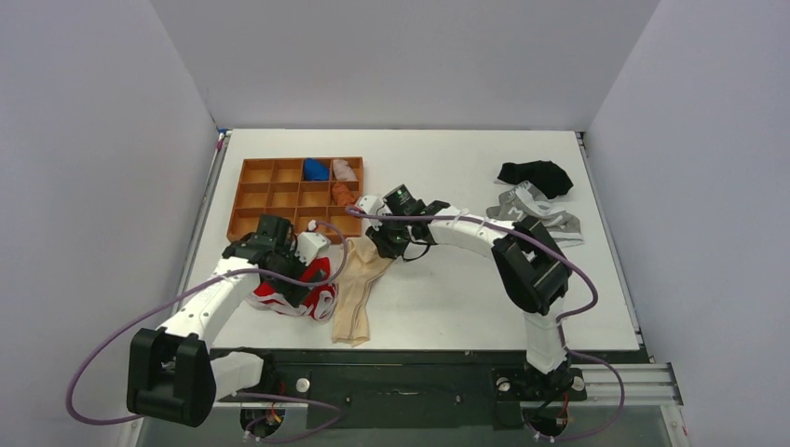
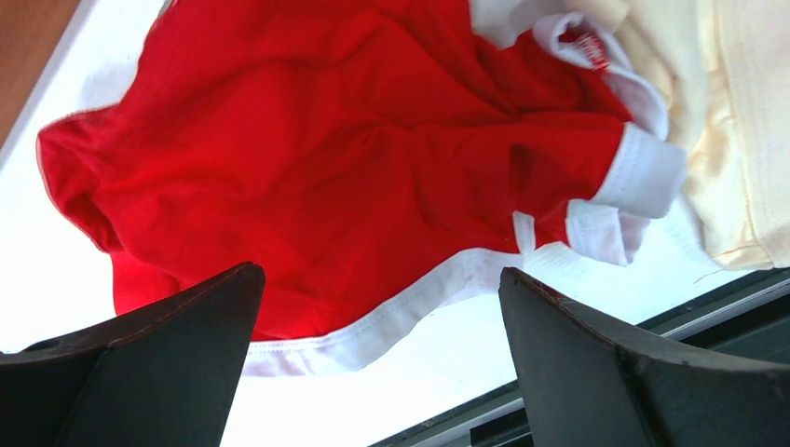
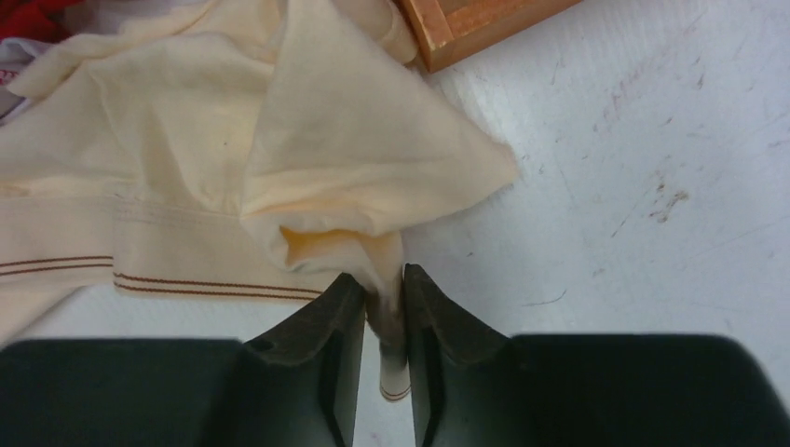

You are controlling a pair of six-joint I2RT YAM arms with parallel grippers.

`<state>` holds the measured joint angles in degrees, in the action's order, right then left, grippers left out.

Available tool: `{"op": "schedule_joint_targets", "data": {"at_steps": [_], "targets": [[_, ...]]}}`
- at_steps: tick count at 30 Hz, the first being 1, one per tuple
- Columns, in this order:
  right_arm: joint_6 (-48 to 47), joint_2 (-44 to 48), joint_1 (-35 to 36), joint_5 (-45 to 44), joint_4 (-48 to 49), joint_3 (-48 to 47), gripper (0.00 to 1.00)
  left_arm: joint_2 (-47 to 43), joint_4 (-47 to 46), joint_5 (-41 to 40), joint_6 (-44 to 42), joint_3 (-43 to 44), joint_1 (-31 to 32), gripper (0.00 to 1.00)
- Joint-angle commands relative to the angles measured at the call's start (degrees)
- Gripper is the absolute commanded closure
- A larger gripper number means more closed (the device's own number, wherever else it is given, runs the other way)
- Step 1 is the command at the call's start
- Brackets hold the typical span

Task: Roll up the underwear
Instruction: Move the underwear to the center of the board.

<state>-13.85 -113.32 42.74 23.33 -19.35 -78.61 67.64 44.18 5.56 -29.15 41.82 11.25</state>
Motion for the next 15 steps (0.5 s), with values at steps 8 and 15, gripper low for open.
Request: {"op": "schedule_joint_targets", "data": {"at_steps": [8,15], "targets": [[-1.84,14.75,-11.08,-1.22,-12.43,2.87,1.00,-0.06,-6.12,2.09,2.68,1.87,10.89,0.03],[-3.36,21.12,-16.54,-3.97,-15.11,6.12,1.00,9.27,-9.27,-3.15,4.88,4.25,19.92,0.09]]}}
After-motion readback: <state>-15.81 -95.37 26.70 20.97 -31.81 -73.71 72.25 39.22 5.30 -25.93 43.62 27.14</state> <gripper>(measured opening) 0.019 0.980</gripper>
